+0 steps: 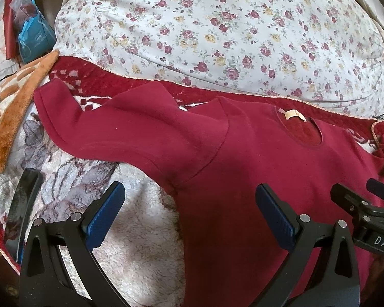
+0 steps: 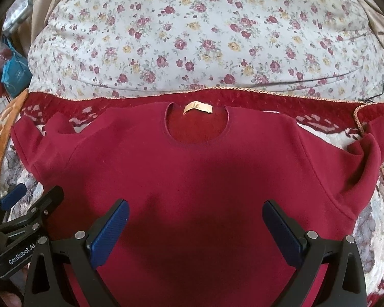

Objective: Fold small clothes

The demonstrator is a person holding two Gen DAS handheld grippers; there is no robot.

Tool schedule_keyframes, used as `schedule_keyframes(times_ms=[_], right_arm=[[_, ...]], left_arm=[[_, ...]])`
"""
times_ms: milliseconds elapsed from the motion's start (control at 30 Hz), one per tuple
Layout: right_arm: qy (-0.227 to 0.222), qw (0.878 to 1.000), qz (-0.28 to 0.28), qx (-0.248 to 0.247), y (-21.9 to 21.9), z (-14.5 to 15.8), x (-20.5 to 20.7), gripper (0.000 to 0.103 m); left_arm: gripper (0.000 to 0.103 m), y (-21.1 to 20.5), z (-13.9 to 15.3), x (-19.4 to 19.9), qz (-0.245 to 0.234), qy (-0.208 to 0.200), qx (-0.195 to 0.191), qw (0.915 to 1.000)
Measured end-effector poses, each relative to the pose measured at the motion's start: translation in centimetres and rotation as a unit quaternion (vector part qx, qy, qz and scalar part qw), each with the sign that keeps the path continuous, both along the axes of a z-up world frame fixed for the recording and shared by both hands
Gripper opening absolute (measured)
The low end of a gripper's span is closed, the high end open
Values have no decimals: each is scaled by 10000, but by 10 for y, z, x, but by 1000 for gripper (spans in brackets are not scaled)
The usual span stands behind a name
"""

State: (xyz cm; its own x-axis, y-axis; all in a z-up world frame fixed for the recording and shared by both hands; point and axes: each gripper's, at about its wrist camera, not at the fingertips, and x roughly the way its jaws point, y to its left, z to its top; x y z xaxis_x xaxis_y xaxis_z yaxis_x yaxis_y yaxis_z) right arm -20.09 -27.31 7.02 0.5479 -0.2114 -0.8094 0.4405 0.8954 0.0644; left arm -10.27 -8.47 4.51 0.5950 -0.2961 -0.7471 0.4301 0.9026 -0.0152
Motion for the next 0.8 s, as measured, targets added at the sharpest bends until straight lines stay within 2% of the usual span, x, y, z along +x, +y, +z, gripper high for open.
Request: schedule_keyframes(times_ms=[600,800], right_arm=[[94,9999,20,78,-1,-10,4,103],[141,9998,34,118,0,-13,6,103]], left_arm=[[102,-1,-1,5,56,24,57,10000],[102,-1,-4,6,118,17,179,9998]])
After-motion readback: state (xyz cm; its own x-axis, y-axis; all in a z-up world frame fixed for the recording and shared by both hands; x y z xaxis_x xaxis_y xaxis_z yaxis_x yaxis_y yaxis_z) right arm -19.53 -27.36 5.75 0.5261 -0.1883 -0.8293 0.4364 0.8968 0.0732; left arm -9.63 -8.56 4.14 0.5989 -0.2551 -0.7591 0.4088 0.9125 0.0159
